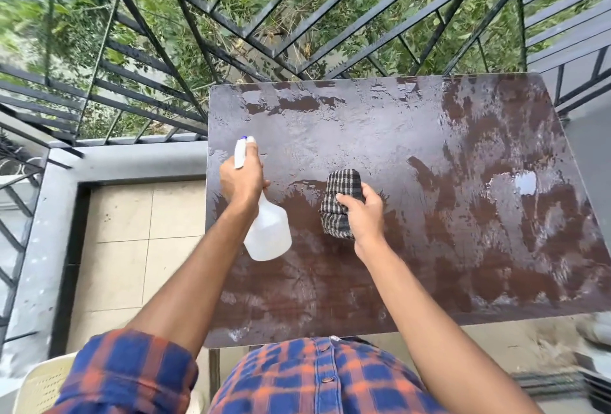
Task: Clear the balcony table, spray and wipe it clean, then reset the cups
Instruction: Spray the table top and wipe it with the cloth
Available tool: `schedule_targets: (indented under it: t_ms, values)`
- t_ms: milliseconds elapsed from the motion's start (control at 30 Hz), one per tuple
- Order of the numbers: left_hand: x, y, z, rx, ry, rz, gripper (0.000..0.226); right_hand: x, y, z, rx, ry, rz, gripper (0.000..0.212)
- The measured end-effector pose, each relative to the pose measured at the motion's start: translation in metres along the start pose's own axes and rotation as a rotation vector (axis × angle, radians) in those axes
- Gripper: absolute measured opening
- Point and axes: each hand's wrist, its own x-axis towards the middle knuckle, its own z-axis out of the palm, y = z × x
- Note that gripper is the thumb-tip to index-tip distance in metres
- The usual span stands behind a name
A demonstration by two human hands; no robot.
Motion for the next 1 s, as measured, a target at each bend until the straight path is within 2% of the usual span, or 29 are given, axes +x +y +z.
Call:
schedule_targets:
  t_ms: [167, 267, 367, 500, 633, 733, 833, 1000]
  values:
    - [0.019, 0.003, -0.019, 0.059, 0.127, 0.014, 0.058, 0.002, -0.003, 0.020, -0.024, -0.028, 0.002, 0.021]
    - [0.035, -0.001, -0.025, 0.090, 0.127, 0.045, 0.068, 0.006, -0.008, 0.034, -0.059, -0.044, -0.005, 0.026]
    - [0.038, 0.007, -0.028, 0.122, 0.109, 0.036, 0.065, 0.014, -0.014, 0.049, -0.087, -0.066, -0.033, 0.030]
    - [0.046, 0.013, -0.029, 0.037, 0.033, -0.018, 0.048, 0.032, -0.022, 0.063, -0.137, -0.052, -0.085, 0.019]
    - [0.046, 0.019, -0.015, -0.028, -0.176, -0.031, 0.029, 0.053, -0.034, 0.068, -0.121, 0.073, -0.110, 0.020]
    - [0.041, 0.023, 0.006, -0.047, -0.292, -0.024, 0.026, 0.068, -0.044, 0.063, -0.058, 0.186, -0.148, 0.017]
    - [0.034, 0.026, 0.032, -0.029, -0.345, -0.054, 0.024, 0.084, -0.048, 0.047, -0.044, 0.272, -0.146, 0.025]
    - [0.029, 0.027, 0.058, 0.026, -0.437, -0.113, 0.028, 0.097, -0.042, 0.029, -0.034, 0.344, -0.138, 0.017]
